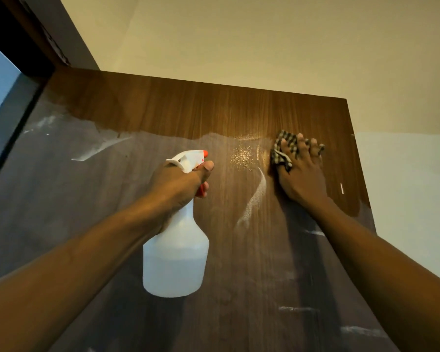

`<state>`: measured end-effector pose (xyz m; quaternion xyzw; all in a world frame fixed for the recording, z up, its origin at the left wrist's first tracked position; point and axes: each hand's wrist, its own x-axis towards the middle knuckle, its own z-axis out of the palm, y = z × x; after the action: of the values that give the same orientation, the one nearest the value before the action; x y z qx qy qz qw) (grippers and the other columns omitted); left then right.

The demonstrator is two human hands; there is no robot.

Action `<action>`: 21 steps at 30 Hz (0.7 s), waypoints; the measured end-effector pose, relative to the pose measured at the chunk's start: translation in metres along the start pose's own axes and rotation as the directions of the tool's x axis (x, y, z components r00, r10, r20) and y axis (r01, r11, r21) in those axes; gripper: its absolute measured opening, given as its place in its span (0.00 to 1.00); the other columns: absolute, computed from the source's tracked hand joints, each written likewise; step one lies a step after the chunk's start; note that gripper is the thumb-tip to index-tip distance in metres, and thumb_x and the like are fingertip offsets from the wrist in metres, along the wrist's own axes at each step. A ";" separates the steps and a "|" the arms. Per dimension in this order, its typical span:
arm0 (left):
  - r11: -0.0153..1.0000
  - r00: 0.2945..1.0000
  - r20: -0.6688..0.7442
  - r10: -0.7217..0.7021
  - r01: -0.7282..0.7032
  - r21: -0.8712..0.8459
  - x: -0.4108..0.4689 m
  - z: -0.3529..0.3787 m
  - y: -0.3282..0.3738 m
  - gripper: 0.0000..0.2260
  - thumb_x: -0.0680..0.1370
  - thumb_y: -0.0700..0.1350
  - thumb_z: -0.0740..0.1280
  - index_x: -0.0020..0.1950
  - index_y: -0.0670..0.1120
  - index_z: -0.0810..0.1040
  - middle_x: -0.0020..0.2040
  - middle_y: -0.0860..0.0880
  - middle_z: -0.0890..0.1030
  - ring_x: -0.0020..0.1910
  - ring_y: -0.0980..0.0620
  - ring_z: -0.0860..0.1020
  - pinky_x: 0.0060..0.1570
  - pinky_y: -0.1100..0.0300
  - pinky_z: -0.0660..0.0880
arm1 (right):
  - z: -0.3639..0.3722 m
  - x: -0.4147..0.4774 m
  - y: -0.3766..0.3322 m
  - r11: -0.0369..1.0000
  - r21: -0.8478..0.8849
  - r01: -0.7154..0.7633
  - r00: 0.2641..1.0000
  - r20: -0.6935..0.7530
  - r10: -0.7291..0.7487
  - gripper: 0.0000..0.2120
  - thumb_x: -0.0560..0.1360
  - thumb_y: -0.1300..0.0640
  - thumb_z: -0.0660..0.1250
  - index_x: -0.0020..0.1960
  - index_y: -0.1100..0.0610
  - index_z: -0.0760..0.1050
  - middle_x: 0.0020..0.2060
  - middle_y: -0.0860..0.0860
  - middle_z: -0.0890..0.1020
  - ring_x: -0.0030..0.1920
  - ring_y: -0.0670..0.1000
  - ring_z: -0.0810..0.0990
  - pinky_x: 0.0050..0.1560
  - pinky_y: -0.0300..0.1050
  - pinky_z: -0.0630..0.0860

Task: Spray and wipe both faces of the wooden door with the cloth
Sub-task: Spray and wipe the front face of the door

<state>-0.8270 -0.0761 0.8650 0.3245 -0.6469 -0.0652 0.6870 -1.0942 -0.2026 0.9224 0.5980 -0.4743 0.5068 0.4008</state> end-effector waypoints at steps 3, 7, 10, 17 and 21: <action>1.000 1.000 -0.018 0.000 0.000 -0.006 0.003 -0.027 0.009 0.15 0.76 0.56 0.62 0.49 0.44 0.76 0.38 0.49 0.81 0.34 0.55 0.78 0.28 0.68 0.75 | 0.002 0.033 -0.062 0.990 -0.041 0.138 0.990 0.014 -0.137 0.31 0.80 0.37 0.47 0.81 0.43 0.45 0.81 0.53 0.43 0.79 0.60 0.37 0.76 0.60 0.35; 0.999 0.997 -0.075 -0.024 0.021 -0.050 0.008 -0.047 0.012 0.17 0.77 0.55 0.62 0.52 0.41 0.76 0.40 0.46 0.81 0.36 0.51 0.79 0.29 0.66 0.77 | 0.015 0.011 -0.107 0.926 -0.065 0.372 0.928 0.047 -0.369 0.31 0.82 0.39 0.53 0.81 0.43 0.45 0.81 0.51 0.44 0.79 0.58 0.37 0.76 0.58 0.37; 0.997 0.996 -0.069 -0.062 0.059 -0.047 0.003 -0.046 0.007 0.17 0.77 0.55 0.62 0.52 0.41 0.76 0.42 0.43 0.81 0.39 0.49 0.80 0.36 0.61 0.78 | 0.022 -0.028 -0.070 0.864 -0.026 0.502 0.863 0.083 -0.499 0.33 0.78 0.37 0.53 0.80 0.43 0.51 0.81 0.51 0.49 0.79 0.59 0.42 0.75 0.65 0.52; 0.992 0.995 -0.077 -0.055 0.063 0.108 -0.013 -0.037 0.005 0.20 0.74 0.55 0.66 0.58 0.43 0.72 0.45 0.45 0.79 0.41 0.52 0.78 0.39 0.63 0.75 | 0.002 0.010 -0.045 0.997 -0.016 0.079 0.997 -0.017 -0.079 0.32 0.79 0.37 0.46 0.81 0.43 0.49 0.81 0.53 0.48 0.80 0.60 0.41 0.78 0.60 0.41; 0.980 0.988 -0.151 -0.041 0.069 0.186 -0.015 -0.053 0.009 0.21 0.75 0.54 0.67 0.63 0.46 0.68 0.46 0.49 0.75 0.40 0.55 0.75 0.36 0.66 0.70 | 0.008 0.030 -0.103 0.989 0.028 0.142 0.990 0.010 -0.142 0.30 0.82 0.41 0.52 0.81 0.44 0.49 0.81 0.54 0.46 0.80 0.60 0.39 0.77 0.60 0.38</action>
<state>-0.7832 -0.0419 0.8595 0.4104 -0.5886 0.0020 0.6965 -0.9915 -0.1914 0.9505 0.6388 -0.4259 0.4797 0.4247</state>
